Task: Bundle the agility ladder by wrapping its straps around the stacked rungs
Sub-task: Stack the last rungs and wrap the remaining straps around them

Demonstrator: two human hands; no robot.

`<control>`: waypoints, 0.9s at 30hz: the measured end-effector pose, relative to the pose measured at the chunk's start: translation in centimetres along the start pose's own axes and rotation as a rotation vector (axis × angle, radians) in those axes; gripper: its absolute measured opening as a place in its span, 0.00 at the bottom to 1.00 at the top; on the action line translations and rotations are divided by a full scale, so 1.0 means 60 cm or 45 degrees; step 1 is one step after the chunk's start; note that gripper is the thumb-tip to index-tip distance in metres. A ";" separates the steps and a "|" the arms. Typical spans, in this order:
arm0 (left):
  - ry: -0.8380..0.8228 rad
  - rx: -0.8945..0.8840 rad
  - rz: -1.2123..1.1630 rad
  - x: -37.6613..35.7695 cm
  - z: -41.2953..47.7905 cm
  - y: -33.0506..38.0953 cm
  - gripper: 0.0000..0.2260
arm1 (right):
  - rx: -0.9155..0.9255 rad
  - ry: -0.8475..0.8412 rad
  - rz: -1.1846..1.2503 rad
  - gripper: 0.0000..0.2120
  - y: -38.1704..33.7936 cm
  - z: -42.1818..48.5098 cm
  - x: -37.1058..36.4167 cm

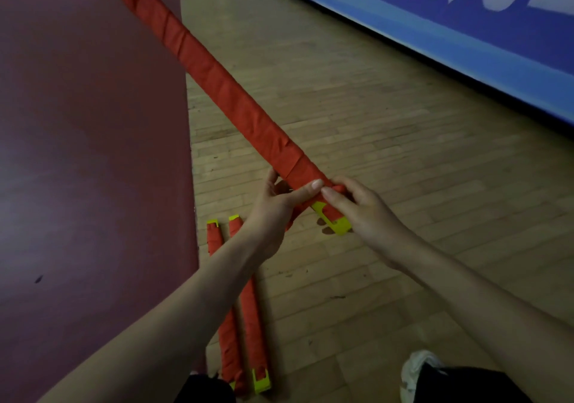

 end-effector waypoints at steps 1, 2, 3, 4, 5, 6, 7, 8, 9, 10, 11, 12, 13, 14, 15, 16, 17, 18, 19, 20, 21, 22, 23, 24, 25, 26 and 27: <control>-0.018 0.006 -0.004 -0.003 -0.001 -0.002 0.17 | 0.024 -0.015 0.016 0.03 0.003 -0.001 -0.003; -0.031 0.005 -0.014 -0.006 -0.002 -0.001 0.16 | 0.045 -0.010 0.038 0.04 0.004 -0.002 -0.002; -0.042 0.000 -0.023 -0.009 -0.002 0.001 0.16 | 0.070 0.008 0.056 0.04 0.004 -0.003 -0.001; -0.050 0.000 -0.032 -0.011 -0.002 0.003 0.16 | 0.102 0.027 0.066 0.05 0.004 -0.003 0.000; -0.064 0.007 -0.042 -0.013 -0.003 0.005 0.16 | 0.142 0.049 0.061 0.05 0.006 -0.002 0.001; -0.079 0.021 -0.042 -0.014 -0.003 0.009 0.16 | 0.183 0.070 0.049 0.06 0.007 -0.003 0.003; -0.096 0.033 -0.006 -0.014 -0.003 0.012 0.15 | 0.220 0.096 0.039 0.05 0.009 -0.001 0.003; -0.097 0.027 0.099 -0.014 -0.003 0.015 0.15 | 0.248 0.121 0.036 0.05 0.010 0.001 0.005; -0.077 -0.012 0.286 -0.014 -0.002 0.017 0.15 | 0.269 0.137 0.029 0.05 0.013 0.003 0.008; -0.023 -0.064 0.549 -0.011 -0.002 0.017 0.19 | 0.284 0.143 0.015 0.05 0.014 0.005 0.012; 0.064 -0.130 0.864 -0.006 -0.001 0.015 0.26 | 0.294 0.136 -0.005 0.05 0.017 0.007 0.016; 0.157 -0.243 1.184 -0.002 -0.003 0.015 0.33 | 0.298 0.119 -0.028 0.05 0.019 0.008 0.019; 0.214 -0.460 1.451 0.002 -0.005 0.016 0.40 | 0.297 0.098 -0.055 0.05 0.022 0.009 0.023; 0.185 -0.737 1.651 0.007 -0.005 0.017 0.42 | 0.290 0.072 -0.085 0.06 0.022 0.010 0.025; 0.081 -0.998 1.818 0.012 -0.002 0.015 0.39 | 0.280 0.043 -0.119 0.06 0.022 0.010 0.027; -0.076 -1.189 1.961 0.017 0.002 0.016 0.33 | 0.267 0.013 -0.155 0.07 0.021 0.011 0.031; -0.233 -1.295 2.071 0.023 0.006 0.016 0.27 | 0.255 -0.014 -0.193 0.07 0.020 0.012 0.035; -0.375 -1.305 2.146 0.029 0.008 0.015 0.25 | 0.243 -0.039 -0.233 0.08 0.019 0.012 0.039; -0.493 -1.232 2.196 0.032 0.009 0.017 0.25 | 0.233 -0.069 -0.280 0.09 0.019 0.011 0.041; -0.589 -1.109 2.228 0.032 0.007 0.021 0.26 | 0.225 -0.107 -0.330 0.08 0.020 0.010 0.043; -0.682 -0.946 2.219 0.031 0.004 0.023 0.27 | 0.213 -0.146 -0.371 0.06 0.022 0.009 0.045; -0.753 -0.749 2.163 0.030 0.000 0.023 0.27 | 0.191 -0.181 -0.394 0.05 0.022 0.007 0.046; -0.787 -0.593 2.070 0.030 -0.003 0.021 0.27 | 0.161 -0.201 -0.393 0.06 0.021 0.007 0.047; -0.795 -0.523 1.992 0.030 -0.005 0.021 0.27 | 0.123 -0.214 -0.365 0.08 0.019 0.007 0.049; -0.782 -0.511 1.945 0.029 -0.005 0.020 0.28 | 0.073 -0.225 -0.320 0.10 0.016 0.009 0.051; -0.760 -0.503 1.924 0.027 -0.004 0.020 0.28 | 0.019 -0.232 -0.266 0.10 0.014 0.011 0.053; -0.733 -0.481 1.919 0.027 -0.004 0.019 0.28 | -0.037 -0.231 -0.204 0.11 0.014 0.013 0.054</control>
Point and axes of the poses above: each hand's wrist, its own z-axis towards the middle knuckle, its own x-axis out of the back of the hand, y = z × x, the point moved 1 cm from there along z, towards the middle knuckle, and after that the axes turned 11 degrees about -x, right-handed, at the moved point
